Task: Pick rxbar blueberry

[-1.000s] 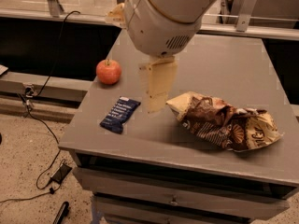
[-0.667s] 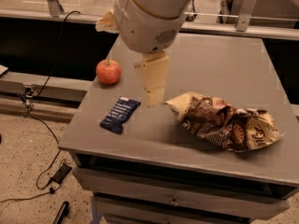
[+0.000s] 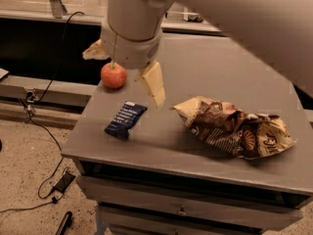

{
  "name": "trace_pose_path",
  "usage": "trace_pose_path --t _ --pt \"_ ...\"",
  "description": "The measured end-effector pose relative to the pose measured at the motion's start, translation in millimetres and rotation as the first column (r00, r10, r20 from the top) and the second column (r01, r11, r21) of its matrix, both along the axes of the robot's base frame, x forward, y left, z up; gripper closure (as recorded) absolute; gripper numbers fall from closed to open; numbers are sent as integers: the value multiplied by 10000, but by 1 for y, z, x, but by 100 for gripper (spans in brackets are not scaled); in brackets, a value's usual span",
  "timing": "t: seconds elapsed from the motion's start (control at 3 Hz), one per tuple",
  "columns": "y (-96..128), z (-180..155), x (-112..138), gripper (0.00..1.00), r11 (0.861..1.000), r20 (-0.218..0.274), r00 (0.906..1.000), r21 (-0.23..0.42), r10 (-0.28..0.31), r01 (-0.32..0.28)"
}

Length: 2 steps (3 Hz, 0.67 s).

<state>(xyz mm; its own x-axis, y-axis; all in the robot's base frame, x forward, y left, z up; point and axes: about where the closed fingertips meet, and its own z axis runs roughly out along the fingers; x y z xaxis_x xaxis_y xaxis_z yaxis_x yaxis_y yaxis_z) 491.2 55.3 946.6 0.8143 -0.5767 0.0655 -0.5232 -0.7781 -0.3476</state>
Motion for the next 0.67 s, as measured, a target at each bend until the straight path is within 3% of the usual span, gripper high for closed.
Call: trace_pose_path --t 0.33,0.67 --pt "-1 -11 8 0 9989 438 9985 -353 325 -309" --pt "-5 -22 12 0 9902 333 9990 -1373 288 -240"
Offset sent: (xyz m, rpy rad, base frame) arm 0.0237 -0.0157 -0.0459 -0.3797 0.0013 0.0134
